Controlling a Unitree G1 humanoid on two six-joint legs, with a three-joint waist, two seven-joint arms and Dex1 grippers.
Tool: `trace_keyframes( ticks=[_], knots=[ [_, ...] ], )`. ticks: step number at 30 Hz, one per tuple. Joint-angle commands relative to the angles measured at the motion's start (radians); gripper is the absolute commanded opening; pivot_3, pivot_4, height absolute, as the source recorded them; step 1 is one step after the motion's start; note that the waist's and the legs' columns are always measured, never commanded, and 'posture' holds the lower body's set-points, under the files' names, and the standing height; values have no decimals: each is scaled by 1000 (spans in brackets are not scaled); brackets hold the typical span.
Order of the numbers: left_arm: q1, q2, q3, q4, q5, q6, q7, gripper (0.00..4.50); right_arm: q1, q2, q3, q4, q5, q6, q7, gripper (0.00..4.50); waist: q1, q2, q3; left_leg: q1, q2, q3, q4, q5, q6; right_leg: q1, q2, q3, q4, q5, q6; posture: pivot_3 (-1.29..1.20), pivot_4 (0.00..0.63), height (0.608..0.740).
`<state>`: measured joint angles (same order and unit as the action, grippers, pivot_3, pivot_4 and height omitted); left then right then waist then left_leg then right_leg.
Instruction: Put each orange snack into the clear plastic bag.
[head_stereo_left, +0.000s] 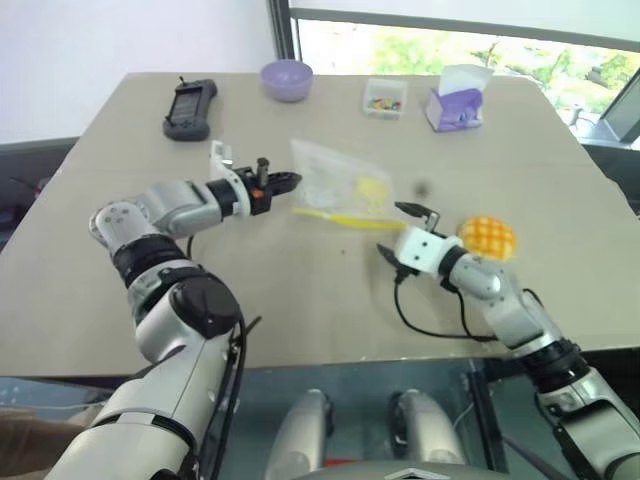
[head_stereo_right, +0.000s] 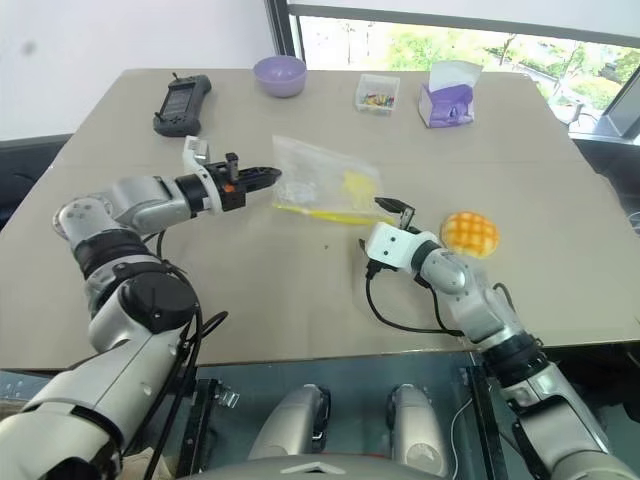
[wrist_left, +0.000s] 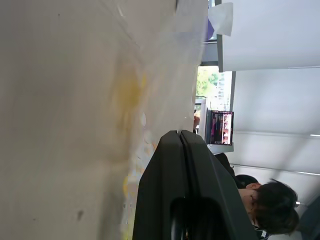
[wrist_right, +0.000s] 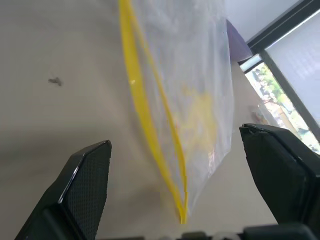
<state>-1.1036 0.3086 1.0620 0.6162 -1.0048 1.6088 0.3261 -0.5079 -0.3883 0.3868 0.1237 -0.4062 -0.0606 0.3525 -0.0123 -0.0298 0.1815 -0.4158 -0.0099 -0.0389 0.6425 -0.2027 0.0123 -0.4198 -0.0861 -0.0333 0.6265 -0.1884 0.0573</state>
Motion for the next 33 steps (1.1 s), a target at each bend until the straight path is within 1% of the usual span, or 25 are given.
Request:
trace_keyframes(
  ticks=[1,4,5,7,8,9,10,11,14,15,17,18,21,22,23,24,25,26,27,29,30,32,33],
  knots=[
    [-28,-7,35,-70,-105,6,93,54,-64,48,-3,91,-35,-33,-76,4500,-2,0,0,0,0,0,0,0,0,0,0,0,0,1,-2,0,150,740],
    [-13,-35,60,-108,-155,6,165,54,-100,91,21,184,-56,-50,-89,4500,-2,0,0,1,0,0,-2,0,-1,0,0,1,0,2,-3,0,150,740],
    [-12,-45,70,-120,-170,6,188,15,-108,95,35,213,-72,-61,-89,4244,-2,0,0,1,0,1,-2,0,-1,0,0,1,0,2,-3,0,150,740],
    [-17,-61,91,-138,-199,6,235,0,-115,100,53,239,-91,-81,-83,3489,-1,0,0,0,-1,1,-2,0,-1,0,0,1,-1,2,-3,0,150,740],
    [-21,-68,99,-144,-210,6,253,0,-116,102,55,242,-93,-84,-82,3005,-1,0,0,0,-1,1,-2,0,-1,0,0,1,-1,2,-3,0,150,740],
    [-23,-74,104,-152,-224,6,271,0,-115,102,55,240,-97,-82,-79,2632,-1,0,0,1,-1,1,-2,0,-1,0,0,1,-1,2,-3,0,150,740],
    [-25,-80,108,-156,-234,6,286,0,-117,101,56,251,-109,-82,-90,2019,-1,0,0,0,-1,1,-2,0,-1,0,0,1,-1,2,-3,0,150,740],
    [-26,-85,111,-161,-245,5,299,0,-120,103,52,264,-117,-77,-105,1792,-1,0,0,1,-1,1,-2,0,-1,0,0,1,-1,2,-3,0,150,740],
    [-21,-91,106,-167,-285,-7,336,0,-137,112,39,301,-125,-67,-140,348,-2,0,0,1,-1,1,-2,0,-1,0,0,1,0,2,-3,0,150,740],
    [-18,-91,102,-169,-298,-10,344,0,-143,114,36,311,-126,-66,-148,70,-2,0,0,1,-1,1,-2,1,-1,0,0,1,0,2,-3,0,150,740],
    [-5,-88,83,-178,-319,-15,350,0,-152,116,29,322,-124,-69,-160,70,-4,0,0,2,-1,2,-2,1,-1,0,0,3,0,2,-3,0,150,740],
    [12,-77,49,-195,-327,-7,322,0,-156,116,22,320,-119,-69,-163,70,-4,-1,0,2,-1,2,-2,1,-1,0,0,3,0,2,-3,0,150,740],
    [89,-27,-81,-266,-313,6,241,0,-165,118,-9,304,-89,-59,-154,70,-6,0,0,2,-1,2,-3,1,-1,0,0,3,0,2,-3,0,150,740],
    [123,0,-136,-287,-307,6,205,0,-171,119,-17,300,-82,-56,-150,70,-6,0,0,2,-1,2,-3,1,-1,0,1,3,0,2,-3,0,150,740],
    [167,47,-221,-341,-276,6,141,0,-179,124,-26,294,-66,-52,-137,70,-8,0,0,2,-1,2,-3,1,-1,0,1,3,0,2,-3,0,150,740],
    [202,87,-289,-393,-249,5,75,554,-187,130,-35,289,-50,-45,-126,0,-9,0,0,2,-1,3,-3,1,-1,0,1,4,0,2,-3,0,150,740],
    [231,124,-353,-446,-226,-3,11,718,-194,136,-43,285,-36,-37,-119,0,-10,-2,1,3,-1,4,-4,1,-1,-1,0,5,0,2,-3,0,150,740],
    [285,200,-481,-545,-166,-68,-108,1211,-200,140,-45,280,-27,-33,-105,0,-15,-1,1,2,-2,5,-4,1,-1,-1,0,6,-1,2,-3,0,150,740],
    [353,303,-635,-659,-77,-182,-271,1482,-205,147,-47,273,-15,-29,-89,0,-23,-3,1,2,-2,4,-5,1,-1,-2,0,6,-1,2,-3,0,150,740],
    [462,460,-847,-819,84,-411,-547,1482,-211,160,-55,256,13,-13,-60,0,-29,-2,2,1,-2,5,-7,1,-1,-4,0,7,-1,2,-4,0,150,740],
    [503,525,-922,-870,173,-539,-653,1482,-214,164,-56,249,22,-6,-46,0,-26,-2,2,1,-2,5,-9,1,-1,-6,0,10,0,2,-4,0,150,740],
    [572,617,-1030,-948,336,-765,-797,1482,-219,167,-56,229,35,4,-14,0,-20,-1,2,0,-2,7,-11,0,-1,-8,0,10,-1,2,-4,0,150,740],
    [591,635,-1057,-961,388,-836,-834,1482,-220,169,-57,222,40,8,-3,0,-19,-1,2,0,-2,7,-11,0,-1,-8,0,10,-1,2,-4,0,150,740]
  ],
)
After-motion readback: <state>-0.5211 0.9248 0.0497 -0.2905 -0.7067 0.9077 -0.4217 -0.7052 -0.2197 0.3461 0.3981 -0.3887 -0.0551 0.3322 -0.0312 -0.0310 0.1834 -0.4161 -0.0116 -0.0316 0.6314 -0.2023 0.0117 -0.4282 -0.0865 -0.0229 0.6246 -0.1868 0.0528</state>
